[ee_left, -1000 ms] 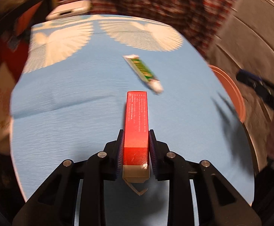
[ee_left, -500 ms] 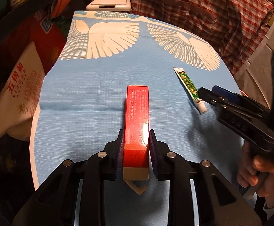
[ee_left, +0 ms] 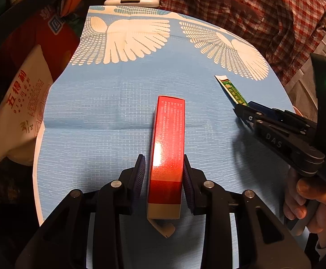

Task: Collect trash
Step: 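Grasp the red-and-white box with the left gripper while the right gripper grasps the green toothpaste tube, then carry the red box and green tube over the pink bucket with both grippers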

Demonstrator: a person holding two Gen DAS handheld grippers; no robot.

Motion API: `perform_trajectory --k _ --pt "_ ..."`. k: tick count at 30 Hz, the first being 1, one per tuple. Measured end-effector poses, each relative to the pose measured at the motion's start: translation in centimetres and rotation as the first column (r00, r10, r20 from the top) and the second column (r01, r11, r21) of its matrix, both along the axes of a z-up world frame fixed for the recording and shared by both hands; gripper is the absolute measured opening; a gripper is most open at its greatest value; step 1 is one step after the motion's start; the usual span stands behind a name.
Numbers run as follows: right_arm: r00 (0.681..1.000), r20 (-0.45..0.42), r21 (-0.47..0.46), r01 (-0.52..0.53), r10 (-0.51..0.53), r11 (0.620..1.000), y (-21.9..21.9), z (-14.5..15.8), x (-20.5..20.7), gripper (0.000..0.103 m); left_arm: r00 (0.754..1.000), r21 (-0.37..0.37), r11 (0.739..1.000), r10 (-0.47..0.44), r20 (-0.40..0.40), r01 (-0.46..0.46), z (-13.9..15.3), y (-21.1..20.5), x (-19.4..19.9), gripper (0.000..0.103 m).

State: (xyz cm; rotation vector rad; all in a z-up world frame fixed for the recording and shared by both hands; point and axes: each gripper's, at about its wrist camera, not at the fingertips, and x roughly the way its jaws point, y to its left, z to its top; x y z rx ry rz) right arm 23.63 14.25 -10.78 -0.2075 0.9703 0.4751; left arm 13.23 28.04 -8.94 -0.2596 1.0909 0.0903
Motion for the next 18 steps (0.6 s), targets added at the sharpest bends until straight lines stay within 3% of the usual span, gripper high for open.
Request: perform_trajectory --k 9,18 --pt "0.997 0.076 0.02 -0.016 0.014 1.0 -4.5 5.0 -1.4 0.028 0.999 0.012 1.0 -0.004 0.032 0.004 1.5 -0.9 -0.3 0.026" --pt "0.984 0.179 0.058 0.002 -0.012 0.998 -12.8 10.7 -4.2 0.028 0.995 0.038 0.999 -0.004 0.1 0.0 4.2 -3.3 -0.9 0.026"
